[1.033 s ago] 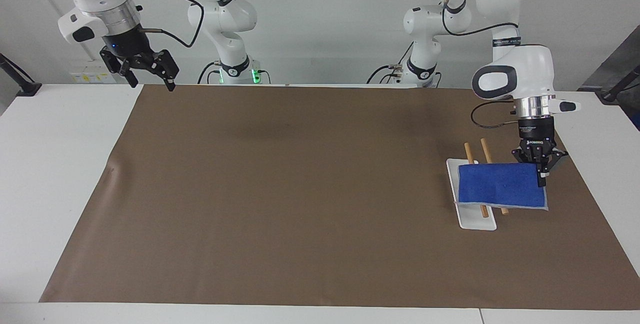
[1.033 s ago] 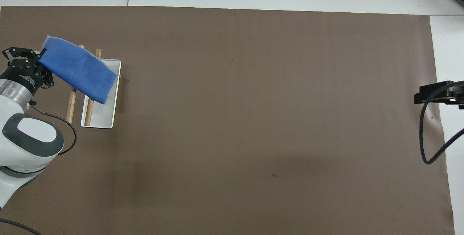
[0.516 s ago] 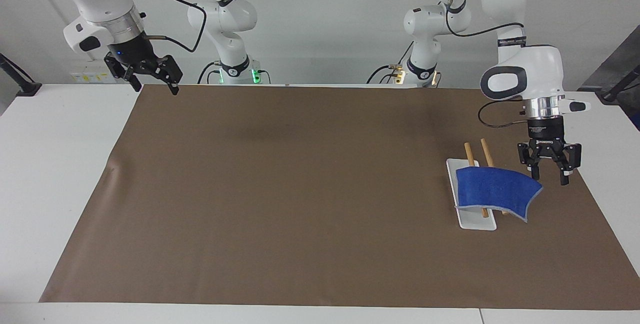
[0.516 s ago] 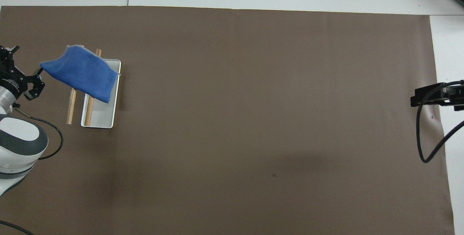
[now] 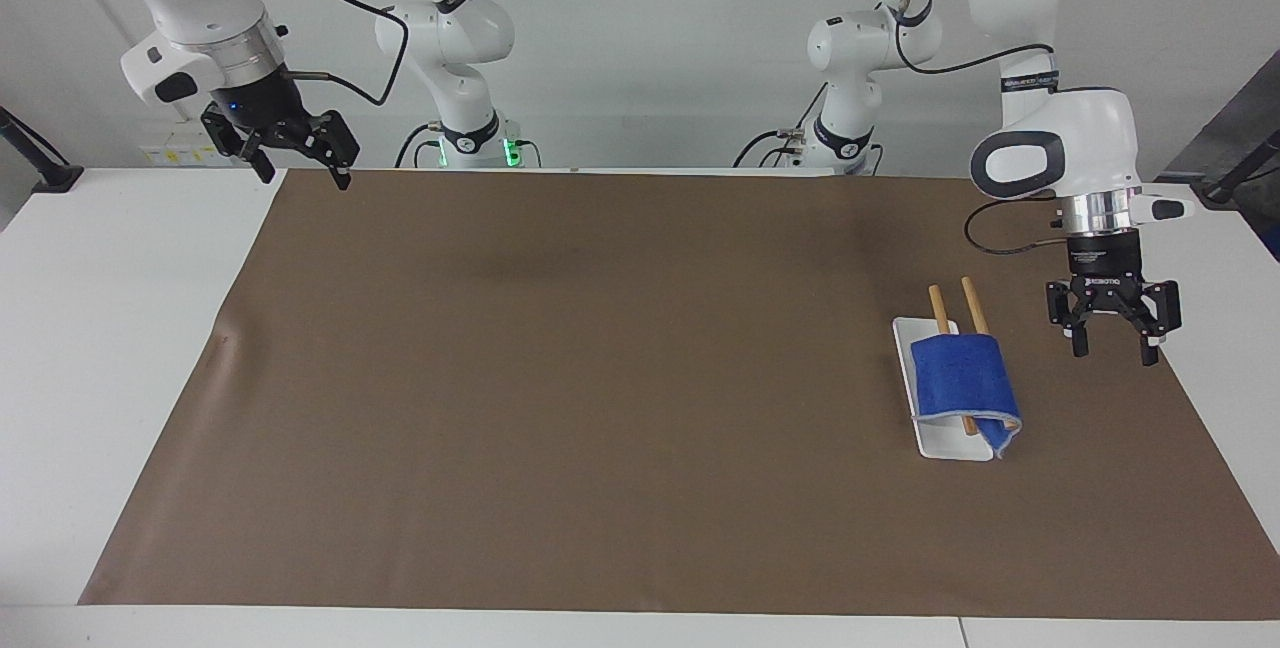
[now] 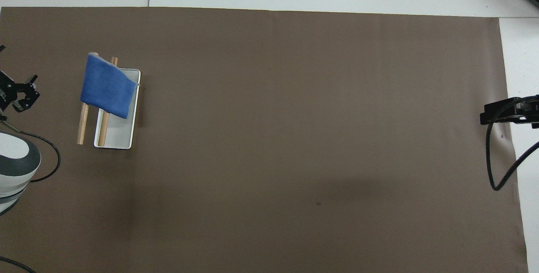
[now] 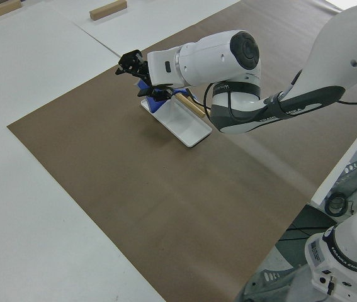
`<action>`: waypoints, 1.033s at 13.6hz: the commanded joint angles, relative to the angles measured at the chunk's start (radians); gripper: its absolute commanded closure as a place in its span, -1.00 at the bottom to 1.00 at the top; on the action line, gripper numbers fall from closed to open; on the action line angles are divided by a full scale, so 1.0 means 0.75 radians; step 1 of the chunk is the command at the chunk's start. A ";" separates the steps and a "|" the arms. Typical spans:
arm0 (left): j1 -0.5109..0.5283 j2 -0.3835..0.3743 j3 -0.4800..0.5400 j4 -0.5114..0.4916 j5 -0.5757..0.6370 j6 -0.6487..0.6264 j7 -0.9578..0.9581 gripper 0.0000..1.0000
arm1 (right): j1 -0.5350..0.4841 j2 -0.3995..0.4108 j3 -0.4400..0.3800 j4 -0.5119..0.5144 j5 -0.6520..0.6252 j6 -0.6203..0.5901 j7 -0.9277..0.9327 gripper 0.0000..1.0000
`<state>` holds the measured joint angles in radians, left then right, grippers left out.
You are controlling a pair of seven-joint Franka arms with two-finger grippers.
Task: Right arm passes towel to left arm to hang
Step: 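Drape the towel over the rack and open the left gripper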
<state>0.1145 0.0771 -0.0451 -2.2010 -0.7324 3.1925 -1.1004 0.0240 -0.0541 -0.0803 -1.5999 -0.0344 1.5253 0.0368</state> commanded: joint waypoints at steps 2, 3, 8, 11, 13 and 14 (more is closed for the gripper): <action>-0.042 -0.021 -0.009 0.024 -0.007 -0.047 0.072 -1.00 | 0.001 -0.026 -0.003 -0.016 -0.003 -0.019 -0.023 -1.00; -0.075 -0.027 -0.007 0.024 -0.005 -0.049 0.074 -1.00 | -0.001 -0.026 -0.003 -0.016 -0.003 -0.019 -0.023 -1.00; -0.163 -0.094 -0.009 0.028 -0.005 -0.072 0.089 -1.00 | -0.003 -0.026 -0.003 -0.016 -0.003 -0.019 -0.023 -1.00; -0.163 -0.188 -0.011 0.030 -0.003 -0.186 0.142 -1.00 | -0.003 -0.026 -0.003 -0.016 -0.003 -0.019 -0.023 -1.00; -0.163 -0.229 -0.016 0.030 0.003 -0.235 0.144 -1.00 | -0.003 -0.026 -0.003 -0.016 -0.003 -0.019 -0.023 -1.00; -0.163 -0.240 -0.020 0.030 0.050 -0.248 0.152 -1.00 | -0.003 -0.026 -0.003 -0.016 -0.003 -0.019 -0.023 -1.00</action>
<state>0.0003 -0.0691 -0.0664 -2.1682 -0.7244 3.0493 -1.0085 0.0237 -0.0573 -0.0806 -1.5999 -0.0344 1.5239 0.0368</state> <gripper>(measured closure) 0.000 0.000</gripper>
